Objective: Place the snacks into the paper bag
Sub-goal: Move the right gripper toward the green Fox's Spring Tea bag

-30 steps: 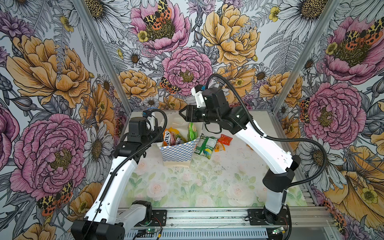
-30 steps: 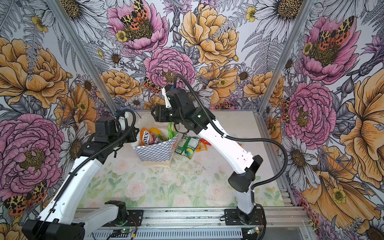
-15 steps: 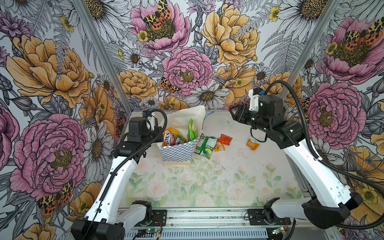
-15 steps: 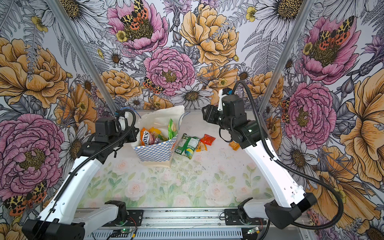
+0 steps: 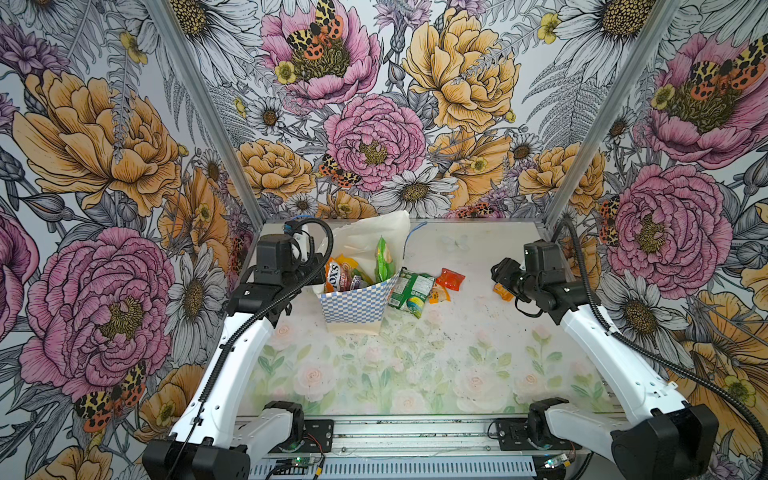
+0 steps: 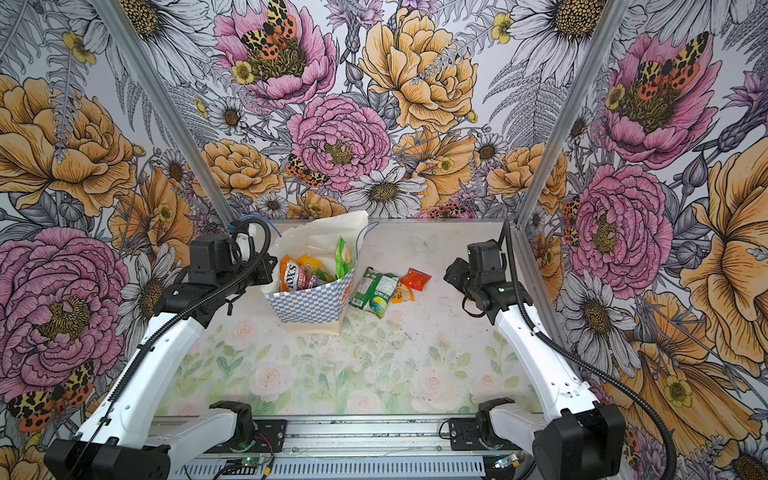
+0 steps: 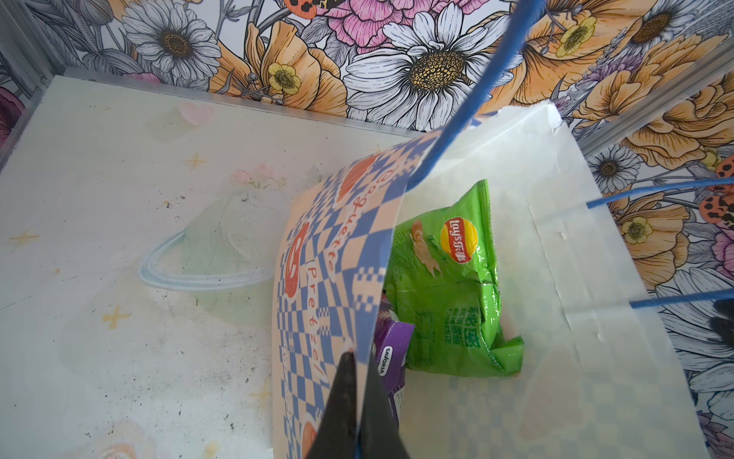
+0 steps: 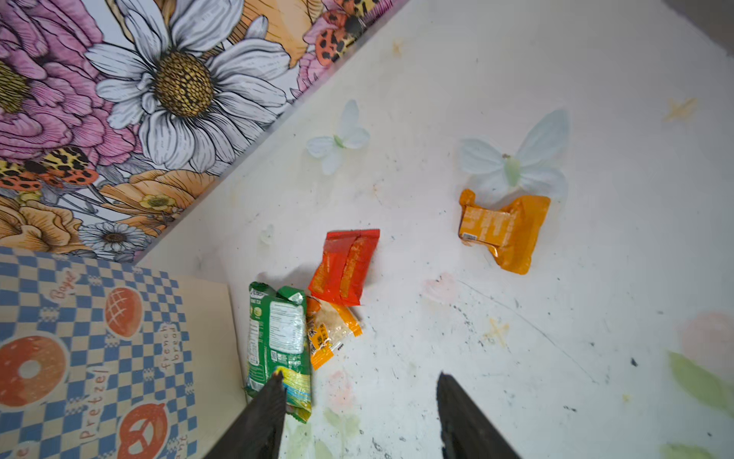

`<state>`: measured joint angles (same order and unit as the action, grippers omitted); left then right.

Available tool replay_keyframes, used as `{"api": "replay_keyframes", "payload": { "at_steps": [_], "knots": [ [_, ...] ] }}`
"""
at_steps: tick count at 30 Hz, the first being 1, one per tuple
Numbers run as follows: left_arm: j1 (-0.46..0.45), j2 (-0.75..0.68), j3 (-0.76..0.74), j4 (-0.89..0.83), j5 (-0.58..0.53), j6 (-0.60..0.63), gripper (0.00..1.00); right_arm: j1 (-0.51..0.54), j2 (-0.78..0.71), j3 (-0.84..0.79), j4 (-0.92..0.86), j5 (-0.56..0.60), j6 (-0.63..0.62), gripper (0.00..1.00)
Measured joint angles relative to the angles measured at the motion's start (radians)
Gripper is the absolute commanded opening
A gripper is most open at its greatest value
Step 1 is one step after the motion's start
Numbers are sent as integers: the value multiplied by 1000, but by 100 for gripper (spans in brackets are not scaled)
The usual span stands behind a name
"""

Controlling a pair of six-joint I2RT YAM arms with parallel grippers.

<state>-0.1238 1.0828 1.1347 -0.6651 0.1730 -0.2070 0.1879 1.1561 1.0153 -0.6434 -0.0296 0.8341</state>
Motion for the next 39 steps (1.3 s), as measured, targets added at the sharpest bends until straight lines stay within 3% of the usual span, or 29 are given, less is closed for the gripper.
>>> {"api": "replay_keyframes", "payload": {
  "at_steps": [10,22,25,32,39],
  "knots": [
    [0,0,0,0,0,0,0,88,166,-129,177,-107,85,63],
    [10,0,0,-3,-4,-1,0,239,376,-104,309,-186,103,62],
    [10,0,0,-3,-4,-3,0,245,444,-25,296,-206,35,61],
    [10,-2,0,-4,-5,-3,0,168,618,334,208,-231,-238,62],
    [11,-2,0,-5,-7,-3,0,114,821,597,130,-307,-408,63]
  ]
}}
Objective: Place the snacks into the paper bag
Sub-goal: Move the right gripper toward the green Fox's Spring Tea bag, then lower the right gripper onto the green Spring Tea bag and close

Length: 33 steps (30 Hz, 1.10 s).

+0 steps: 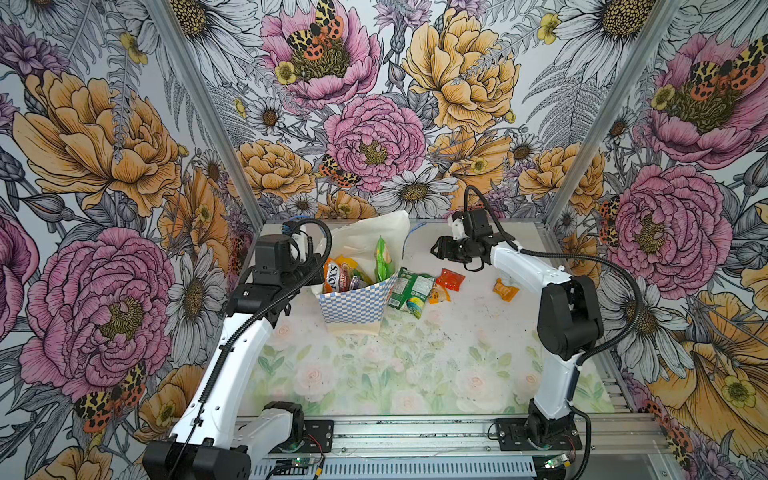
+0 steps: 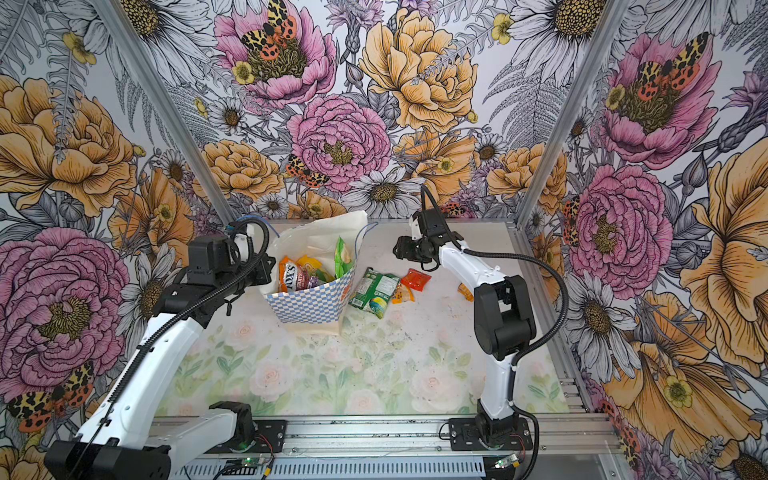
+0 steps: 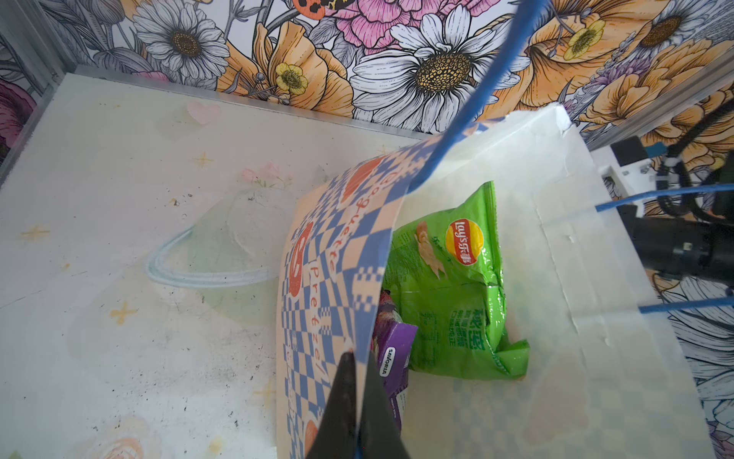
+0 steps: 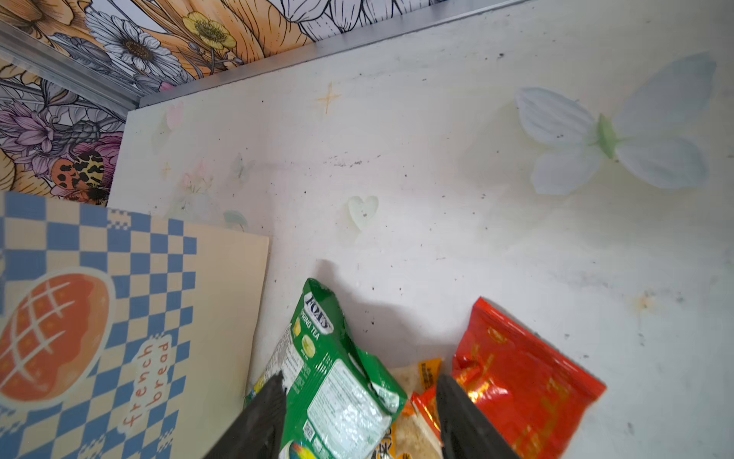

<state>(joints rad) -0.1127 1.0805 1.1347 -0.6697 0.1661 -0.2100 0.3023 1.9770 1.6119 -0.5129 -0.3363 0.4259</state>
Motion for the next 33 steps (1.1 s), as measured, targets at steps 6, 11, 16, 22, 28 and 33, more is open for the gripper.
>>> {"api": "replay_keyframes", "payload": {
  "at_steps": [6,11,16,22,28,33],
  "knots": [
    [8,0,0,-2,0,0,0,48,183,156,-97,-40,-74,65],
    [13,0,0,-6,0,0,0,94,243,190,-156,-43,-112,70],
    [13,0,0,-6,0,0,0,113,243,185,-182,-57,-130,63],
    [13,0,0,-6,0,0,0,117,186,57,-186,-92,-128,56],
    [13,0,0,-6,0,0,0,135,95,-57,-202,-92,-96,50],
    [13,0,0,-6,0,0,0,159,13,-131,-199,-84,-65,41]
  ]
}}
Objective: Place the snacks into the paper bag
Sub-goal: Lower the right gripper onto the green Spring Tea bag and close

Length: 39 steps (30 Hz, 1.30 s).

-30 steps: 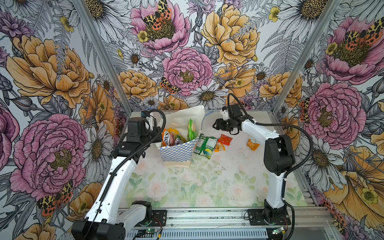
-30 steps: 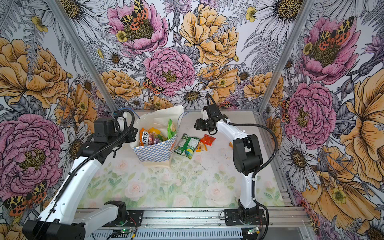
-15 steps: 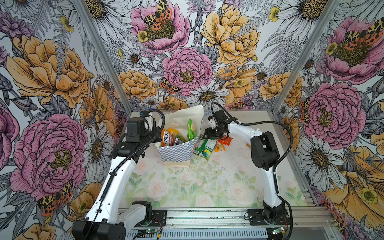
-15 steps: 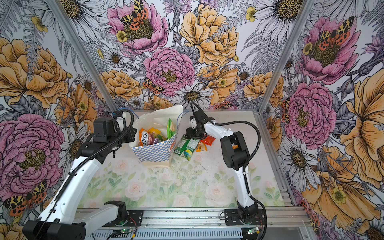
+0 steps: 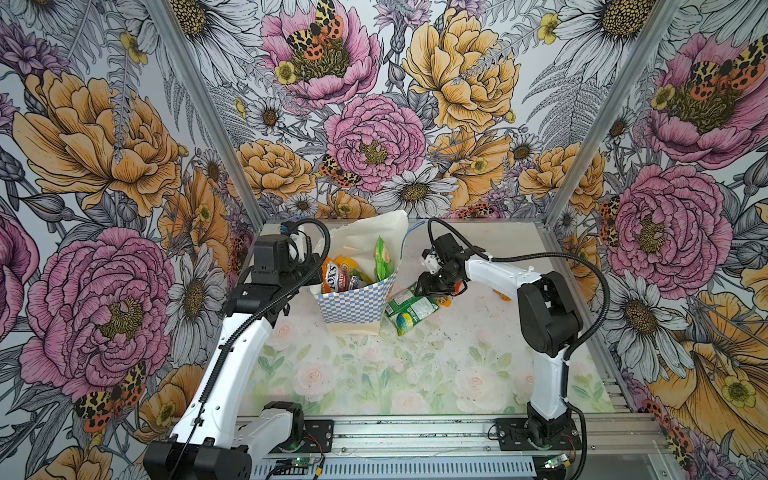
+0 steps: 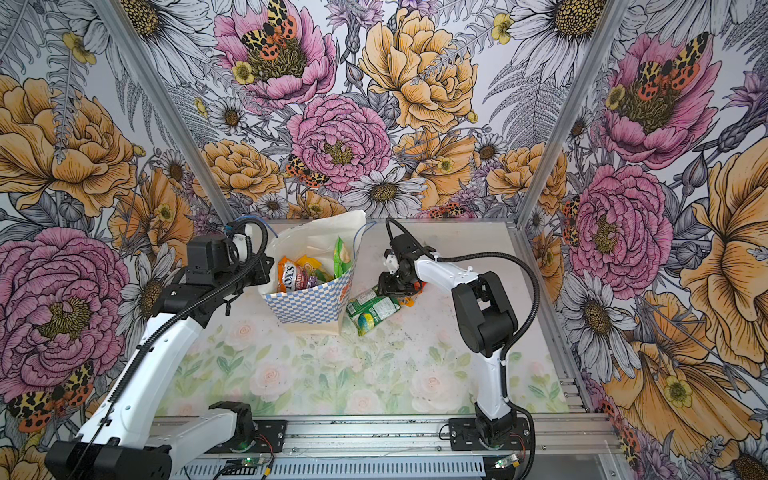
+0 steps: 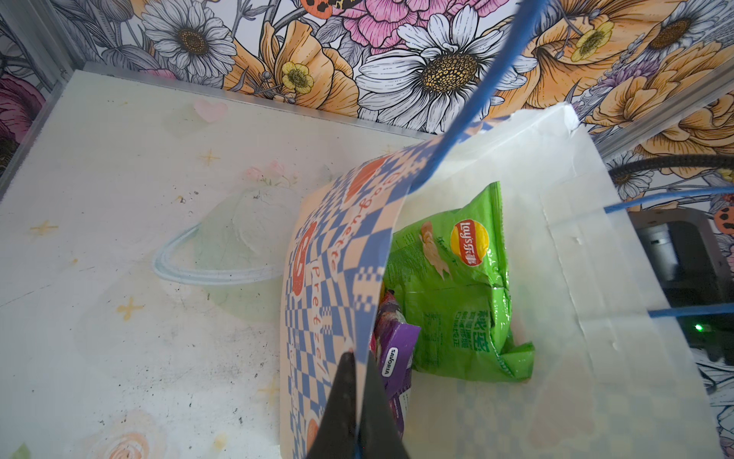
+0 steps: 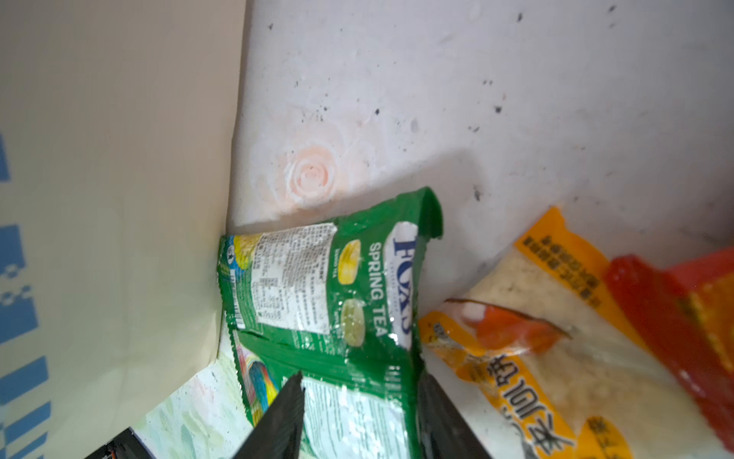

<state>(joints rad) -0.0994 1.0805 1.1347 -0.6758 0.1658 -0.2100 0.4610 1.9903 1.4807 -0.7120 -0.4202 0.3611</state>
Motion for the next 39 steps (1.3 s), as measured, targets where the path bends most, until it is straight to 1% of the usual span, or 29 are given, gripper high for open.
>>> {"api": "replay_keyframes", "payload": {
  "at_steps": [2,5,10,14,19,23,27,30,32,34,39],
  "knots": [
    [0,0,0,0,0,0,0,5,-23,-34,14,5,19,36],
    [0,0,0,0,0,0,0,11,-30,-71,42,3,40,35],
    [0,0,0,0,0,0,0,12,-36,-104,70,30,56,42],
    [0,0,0,0,0,0,0,12,-76,-117,70,54,63,44],
    [0,0,0,0,0,0,0,12,-143,-135,73,135,64,46],
    [0,0,0,0,0,0,0,12,-132,-133,79,159,64,46],
    [0,0,0,0,0,0,0,12,-63,-111,83,165,64,46],
    [0,0,0,0,0,0,0,12,-22,-107,93,156,65,41],
    [0,0,0,0,0,0,0,16,-13,-107,99,145,66,35],
    [0,0,0,0,0,0,0,19,-13,-101,102,135,68,26],
    [0,0,0,0,0,0,0,32,-13,-97,112,125,69,8]
  ]
}}
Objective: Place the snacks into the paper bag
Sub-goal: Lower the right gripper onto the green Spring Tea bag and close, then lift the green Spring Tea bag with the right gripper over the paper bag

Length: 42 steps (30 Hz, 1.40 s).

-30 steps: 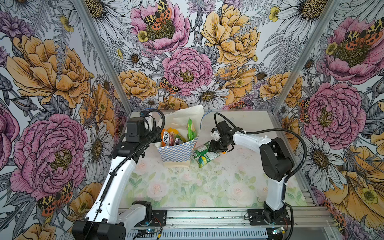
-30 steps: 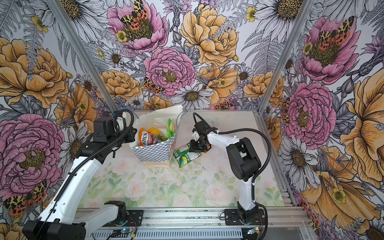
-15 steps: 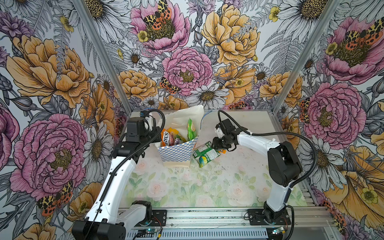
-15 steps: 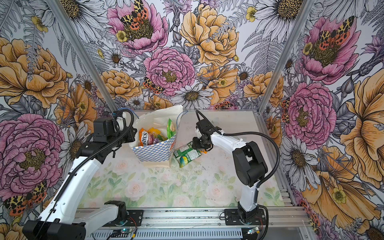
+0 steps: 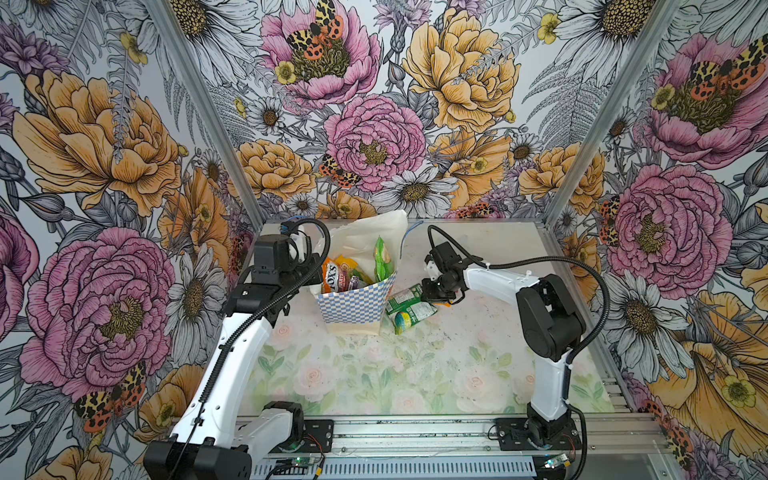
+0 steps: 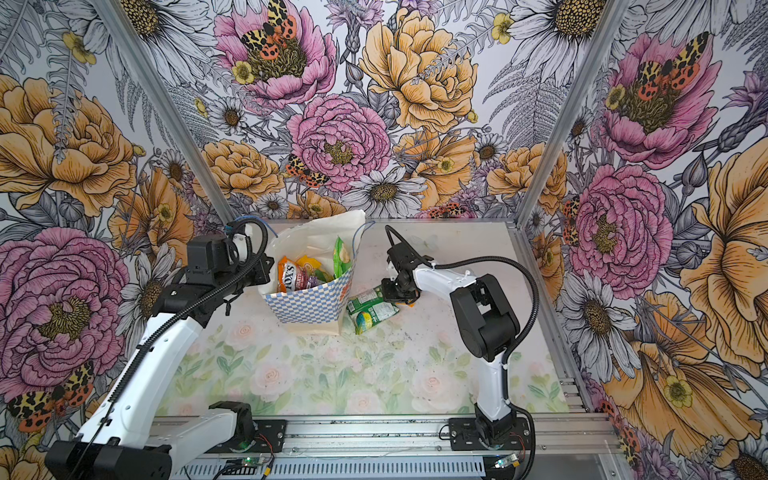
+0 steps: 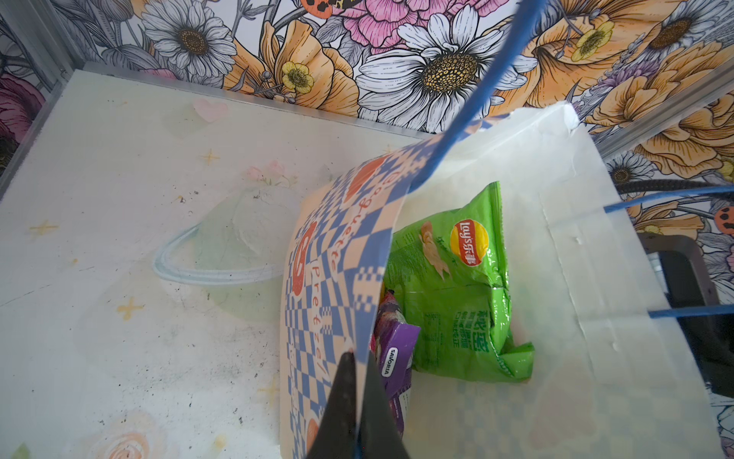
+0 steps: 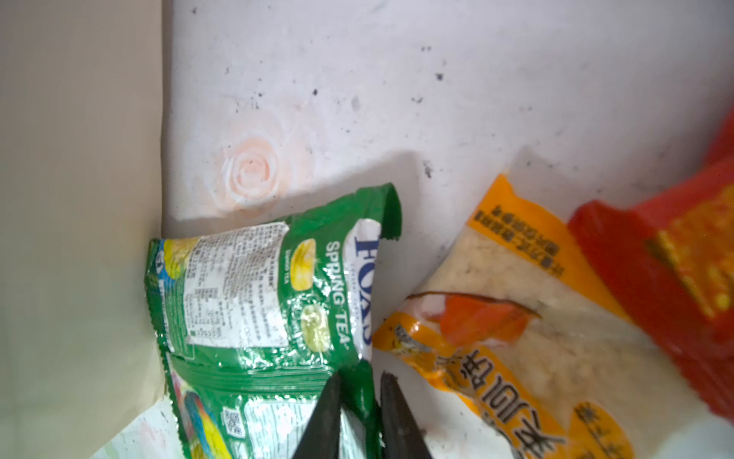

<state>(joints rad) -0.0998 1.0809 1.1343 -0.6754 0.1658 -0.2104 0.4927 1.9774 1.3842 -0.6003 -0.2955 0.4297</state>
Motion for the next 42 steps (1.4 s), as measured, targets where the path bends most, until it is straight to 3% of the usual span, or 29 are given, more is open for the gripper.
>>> {"api": "replay_keyframes", "payload": {
  "at_steps": [3,10,21,31,42],
  "knots": [
    [0,0,0,0,0,0,0,2,0,-1,7,-11,8,1],
    [0,0,0,0,0,0,0,6,-58,-55,28,-16,50,0],
    [0,1,0,0,0,0,0,-16,-415,-177,51,-11,214,0],
    [-10,1,0,0,0,0,0,-40,-625,-190,59,50,324,0],
    [-23,1,0,6,0,0,0,-69,-691,61,-25,196,333,0]
  ]
}}
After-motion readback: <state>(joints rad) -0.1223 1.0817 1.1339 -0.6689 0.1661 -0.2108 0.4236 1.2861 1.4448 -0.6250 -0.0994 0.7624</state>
